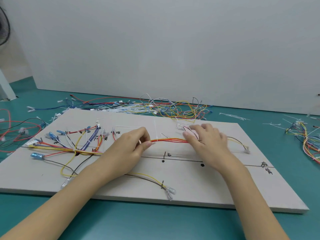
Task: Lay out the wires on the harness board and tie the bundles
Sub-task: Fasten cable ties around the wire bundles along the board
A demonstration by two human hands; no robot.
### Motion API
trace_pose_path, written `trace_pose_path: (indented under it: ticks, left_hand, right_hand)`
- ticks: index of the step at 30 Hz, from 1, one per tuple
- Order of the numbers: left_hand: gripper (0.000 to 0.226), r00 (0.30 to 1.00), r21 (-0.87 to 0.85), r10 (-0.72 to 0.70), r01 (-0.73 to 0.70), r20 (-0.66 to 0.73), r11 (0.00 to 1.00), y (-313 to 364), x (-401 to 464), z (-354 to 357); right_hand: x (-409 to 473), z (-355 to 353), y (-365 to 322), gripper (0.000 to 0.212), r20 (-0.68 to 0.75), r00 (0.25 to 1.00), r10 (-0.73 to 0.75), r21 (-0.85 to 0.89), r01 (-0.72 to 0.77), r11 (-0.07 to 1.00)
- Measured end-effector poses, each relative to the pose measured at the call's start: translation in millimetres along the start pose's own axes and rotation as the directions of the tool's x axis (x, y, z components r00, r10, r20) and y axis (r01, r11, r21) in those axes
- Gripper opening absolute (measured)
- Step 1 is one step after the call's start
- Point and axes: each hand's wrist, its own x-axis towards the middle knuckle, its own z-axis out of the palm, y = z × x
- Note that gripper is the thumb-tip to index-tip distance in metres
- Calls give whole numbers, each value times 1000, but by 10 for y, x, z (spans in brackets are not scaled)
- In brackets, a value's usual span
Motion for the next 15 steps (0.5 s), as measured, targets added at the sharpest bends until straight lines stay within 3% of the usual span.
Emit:
trace_pose_path:
  ticks: [3,7,9,12,15]
  left_hand:
    - [11,1000,40,8,-9,19,999,3,2,-18]
    - [8,999,64,50,-49,-8,997,16,10,-84]
    - [7,999,73,33,-33,1,997,-5,37,-156]
    - [41,989,156,-125,112,75,981,-137,68,-348]
    - [62,916,217,-368,331,161,919,-352,33,-632]
  right_hand:
    - [-40,54,-86,60,83,985,-153,153,140,978]
    - [-25,111,-91,9,64,971,-229,169,216,962]
    - [0,105,-71,18,23,976,-217,195,208,958]
    - [30,108,-64,23,-59,981,-183,197,191,962]
    - [10,110,-102,18,-68,988,-140,227,152,962]
